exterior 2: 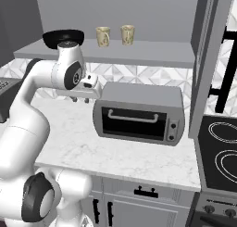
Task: Gather all objects into one cabinet and sort the glasses and bowls to opposite sides.
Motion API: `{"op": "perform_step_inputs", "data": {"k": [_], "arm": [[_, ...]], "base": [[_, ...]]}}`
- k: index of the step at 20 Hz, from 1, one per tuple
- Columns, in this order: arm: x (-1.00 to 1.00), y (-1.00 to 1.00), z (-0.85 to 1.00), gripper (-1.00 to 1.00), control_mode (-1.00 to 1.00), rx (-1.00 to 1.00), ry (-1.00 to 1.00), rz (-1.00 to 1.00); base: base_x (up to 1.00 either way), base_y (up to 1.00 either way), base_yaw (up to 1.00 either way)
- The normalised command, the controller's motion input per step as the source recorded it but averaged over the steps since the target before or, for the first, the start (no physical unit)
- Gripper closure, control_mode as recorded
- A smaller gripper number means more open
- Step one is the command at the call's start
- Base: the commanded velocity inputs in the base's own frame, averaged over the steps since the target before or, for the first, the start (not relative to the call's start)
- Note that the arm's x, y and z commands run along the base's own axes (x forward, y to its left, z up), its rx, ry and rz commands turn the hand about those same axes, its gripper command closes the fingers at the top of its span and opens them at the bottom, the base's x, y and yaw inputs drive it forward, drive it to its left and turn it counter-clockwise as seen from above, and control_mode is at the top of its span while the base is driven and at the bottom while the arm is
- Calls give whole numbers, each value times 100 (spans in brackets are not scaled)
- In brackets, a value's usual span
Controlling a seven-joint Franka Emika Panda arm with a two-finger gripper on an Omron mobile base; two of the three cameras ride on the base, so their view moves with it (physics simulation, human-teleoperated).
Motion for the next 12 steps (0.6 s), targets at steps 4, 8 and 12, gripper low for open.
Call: {"op": "perform_step_inputs", "data": {"k": [4,8,12], "arm": [[0,0,0,-100,100,0,0,0],[0,0,0,-100,100,0,0,0],[0,0,0,-100,100,0,0,0]], "base": [[-4,0,0],[-73,0,0],[-100,0,0]]}}
